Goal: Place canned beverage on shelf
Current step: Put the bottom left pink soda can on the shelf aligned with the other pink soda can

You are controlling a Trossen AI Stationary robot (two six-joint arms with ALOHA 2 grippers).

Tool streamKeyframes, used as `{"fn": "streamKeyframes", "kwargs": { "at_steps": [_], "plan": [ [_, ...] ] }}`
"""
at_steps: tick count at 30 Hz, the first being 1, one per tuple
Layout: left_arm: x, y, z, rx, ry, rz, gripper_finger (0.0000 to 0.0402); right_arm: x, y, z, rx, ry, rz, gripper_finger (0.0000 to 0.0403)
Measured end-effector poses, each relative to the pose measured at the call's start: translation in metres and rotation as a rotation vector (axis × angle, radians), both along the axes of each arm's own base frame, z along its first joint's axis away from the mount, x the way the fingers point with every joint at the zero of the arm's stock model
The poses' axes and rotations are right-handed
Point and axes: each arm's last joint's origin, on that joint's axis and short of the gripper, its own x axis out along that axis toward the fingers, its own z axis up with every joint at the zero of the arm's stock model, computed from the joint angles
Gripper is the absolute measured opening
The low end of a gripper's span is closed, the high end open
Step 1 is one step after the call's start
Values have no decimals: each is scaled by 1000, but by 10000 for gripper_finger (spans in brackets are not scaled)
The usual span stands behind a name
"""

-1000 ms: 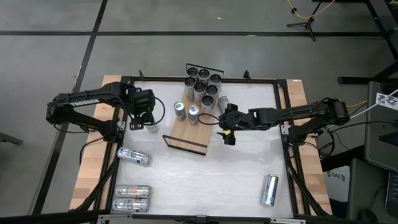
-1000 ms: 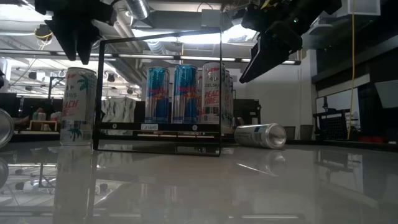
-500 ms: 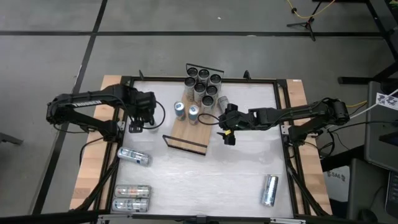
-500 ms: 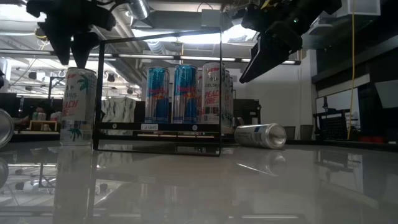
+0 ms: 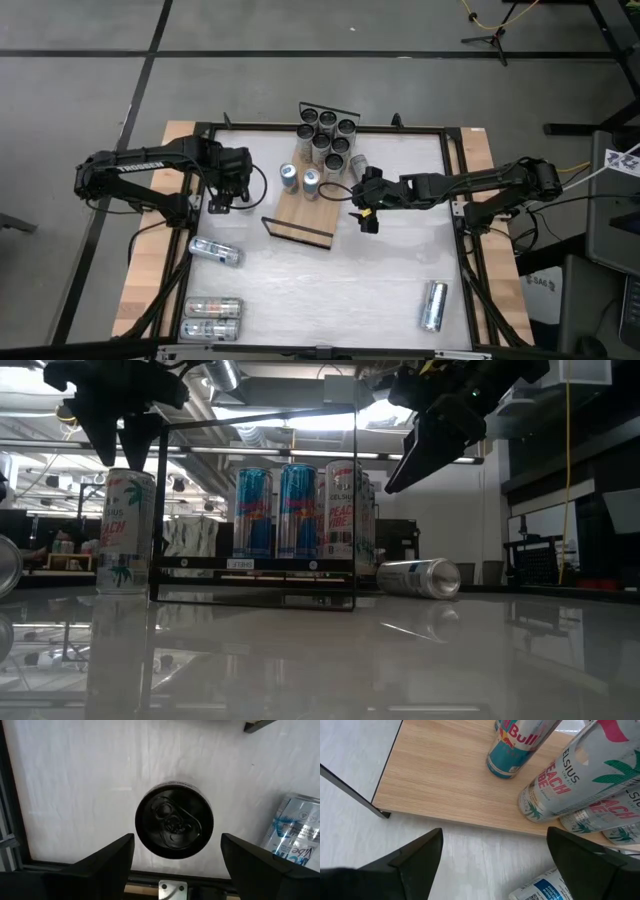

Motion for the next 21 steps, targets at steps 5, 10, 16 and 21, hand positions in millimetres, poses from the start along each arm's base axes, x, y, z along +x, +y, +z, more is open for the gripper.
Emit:
{"fn": "streamKeyframes", "kwargs": {
  "at_steps": [5, 10, 16, 21],
  "plan": [
    [3, 1, -1, 3, -11, 0, 289, 0, 0, 0, 0, 0, 0, 351],
    [7, 2, -3, 3, -1, -15, 289, 0, 0, 0, 0, 0, 0, 351],
    [11, 3, -6, 1, 8, -16, 289, 0, 0, 0, 0, 0, 0, 351],
    [13, 3, -7, 1, 11, -16, 289, 0, 0, 0, 0, 0, 0, 351]
  ]
}}
